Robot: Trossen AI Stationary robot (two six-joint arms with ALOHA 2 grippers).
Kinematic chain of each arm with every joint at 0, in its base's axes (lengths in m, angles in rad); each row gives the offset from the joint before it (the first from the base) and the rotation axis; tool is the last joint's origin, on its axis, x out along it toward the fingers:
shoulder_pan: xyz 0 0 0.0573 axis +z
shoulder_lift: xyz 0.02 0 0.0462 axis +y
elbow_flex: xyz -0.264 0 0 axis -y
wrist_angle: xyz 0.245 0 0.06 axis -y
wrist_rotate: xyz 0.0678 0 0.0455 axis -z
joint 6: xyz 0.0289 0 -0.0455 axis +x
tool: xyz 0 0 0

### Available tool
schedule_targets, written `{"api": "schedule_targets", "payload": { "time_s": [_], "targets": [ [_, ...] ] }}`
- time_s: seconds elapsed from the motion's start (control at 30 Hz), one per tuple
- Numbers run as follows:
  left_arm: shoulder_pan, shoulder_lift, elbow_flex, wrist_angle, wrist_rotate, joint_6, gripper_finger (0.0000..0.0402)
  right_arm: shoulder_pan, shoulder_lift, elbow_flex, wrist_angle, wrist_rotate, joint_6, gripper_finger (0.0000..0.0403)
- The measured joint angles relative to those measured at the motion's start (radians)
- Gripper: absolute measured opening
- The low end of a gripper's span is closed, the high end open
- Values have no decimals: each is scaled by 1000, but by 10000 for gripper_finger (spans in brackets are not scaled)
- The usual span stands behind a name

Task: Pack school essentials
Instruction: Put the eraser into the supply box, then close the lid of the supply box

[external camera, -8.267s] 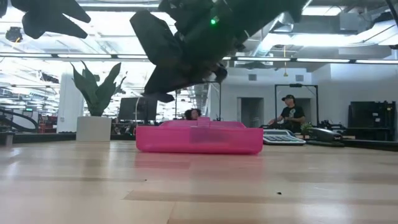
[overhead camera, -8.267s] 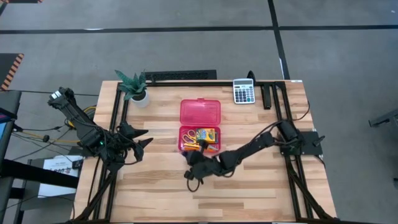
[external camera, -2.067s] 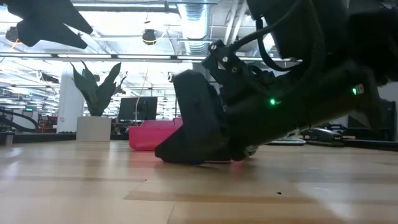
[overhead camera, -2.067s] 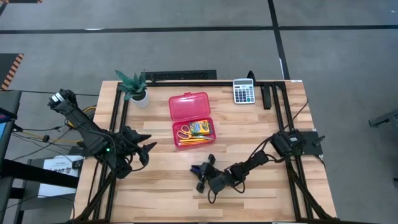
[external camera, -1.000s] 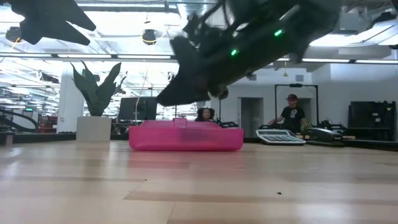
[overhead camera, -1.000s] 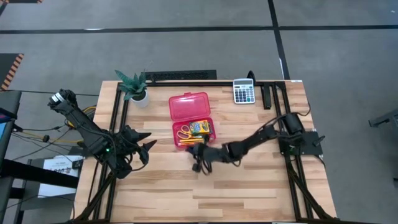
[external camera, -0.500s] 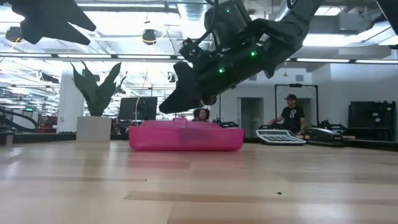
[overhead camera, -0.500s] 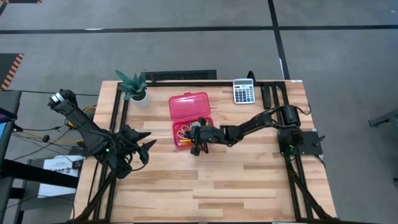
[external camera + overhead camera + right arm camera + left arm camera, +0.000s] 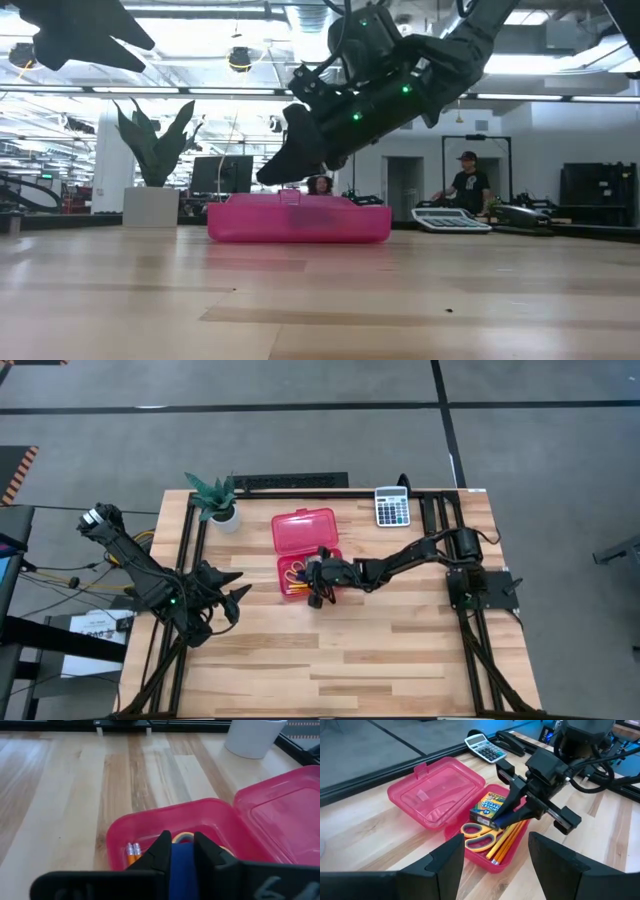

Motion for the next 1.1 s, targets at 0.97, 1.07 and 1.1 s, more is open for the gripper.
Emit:
{"api": "schedule_targets", "payload": {
  "time_s": [0.97, 1.07, 1.1],
  "targets": [
    [0, -59, 133, 34, 29, 134, 208, 7, -444, 2, -230, -15, 71, 157],
    [0, -87, 232, 36, 26, 291, 208, 6, -588, 2, -362, -15, 71, 153],
    [0, -95, 265, 36, 25, 347, 208, 5, -633, 2, -408, -15, 70, 152]
  ]
}}
